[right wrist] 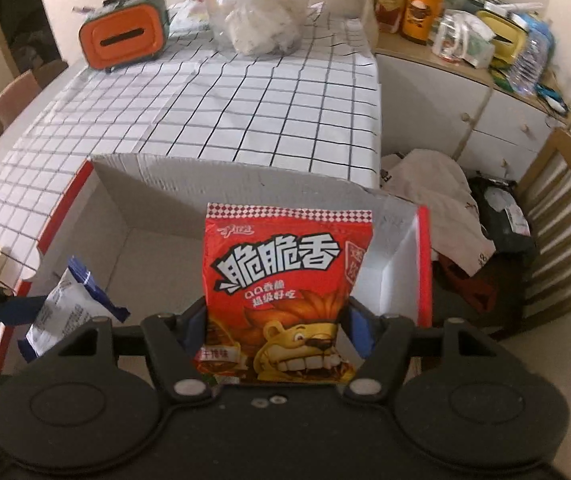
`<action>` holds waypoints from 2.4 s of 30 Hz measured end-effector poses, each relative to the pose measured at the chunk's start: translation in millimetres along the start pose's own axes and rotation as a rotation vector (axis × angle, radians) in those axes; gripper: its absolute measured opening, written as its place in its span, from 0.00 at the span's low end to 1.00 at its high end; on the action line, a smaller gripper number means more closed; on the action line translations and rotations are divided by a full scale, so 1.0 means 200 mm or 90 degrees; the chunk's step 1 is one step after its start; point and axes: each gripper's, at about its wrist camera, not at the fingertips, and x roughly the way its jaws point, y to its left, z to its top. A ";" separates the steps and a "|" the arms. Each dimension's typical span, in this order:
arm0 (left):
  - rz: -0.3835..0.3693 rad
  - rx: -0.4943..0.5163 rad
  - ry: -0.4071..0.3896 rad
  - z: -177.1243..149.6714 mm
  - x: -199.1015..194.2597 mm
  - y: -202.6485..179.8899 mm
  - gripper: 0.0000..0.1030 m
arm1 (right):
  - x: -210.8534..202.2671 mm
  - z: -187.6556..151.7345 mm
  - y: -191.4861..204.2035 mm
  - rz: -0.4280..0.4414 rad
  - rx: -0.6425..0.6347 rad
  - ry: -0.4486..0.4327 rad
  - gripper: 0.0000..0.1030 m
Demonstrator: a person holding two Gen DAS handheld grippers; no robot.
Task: Organize snacks
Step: 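Carry the red chip bag and white-blue biscuit over the red box, then open both grippers to drop the bag and biscuit into the box, then move both grippers back over the remaining snacks on the table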
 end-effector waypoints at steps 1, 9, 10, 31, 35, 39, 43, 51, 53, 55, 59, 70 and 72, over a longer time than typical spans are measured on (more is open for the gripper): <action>0.004 0.000 0.006 0.00 0.01 0.00 0.47 | 0.02 0.01 0.01 0.001 -0.006 0.007 0.66; 0.005 -0.024 0.071 0.03 0.13 0.03 0.47 | 0.12 0.05 0.06 -0.001 -0.046 0.054 0.66; 0.008 -0.024 0.074 0.03 0.14 0.03 0.47 | 0.13 0.05 0.06 -0.002 -0.051 0.058 0.66; -0.020 -0.028 0.029 -0.02 0.03 0.04 0.58 | 0.01 0.02 0.05 0.001 -0.032 0.027 0.72; -0.031 -0.034 0.002 -0.05 -0.04 0.05 0.61 | -0.07 0.00 0.02 0.017 -0.010 0.007 0.74; -0.039 -0.037 -0.027 -0.08 -0.12 0.08 0.63 | -0.17 -0.04 0.01 0.036 0.011 -0.017 0.76; -0.046 -0.036 -0.059 -0.10 -0.20 0.10 0.65 | -0.26 -0.08 0.02 0.053 0.025 -0.043 0.78; -0.052 -0.032 -0.131 -0.20 -0.39 0.18 0.71 | -0.46 -0.14 0.09 0.090 0.042 -0.105 0.83; -0.050 -0.033 -0.146 -0.23 -0.43 0.21 0.72 | -0.51 -0.16 0.12 0.098 0.041 -0.119 0.84; -0.051 -0.034 -0.162 -0.26 -0.46 0.25 0.74 | -0.55 -0.18 0.16 0.110 0.042 -0.135 0.87; -0.049 -0.039 -0.191 -0.33 -0.52 0.34 0.78 | -0.63 -0.22 0.23 0.133 0.043 -0.170 0.90; -0.039 -0.054 -0.250 -0.53 -0.65 0.66 0.82 | -0.74 -0.30 0.54 0.156 0.019 -0.226 1.00; -0.033 -0.056 -0.257 -0.57 -0.67 0.71 0.83 | -0.73 -0.31 0.61 0.163 0.018 -0.230 1.00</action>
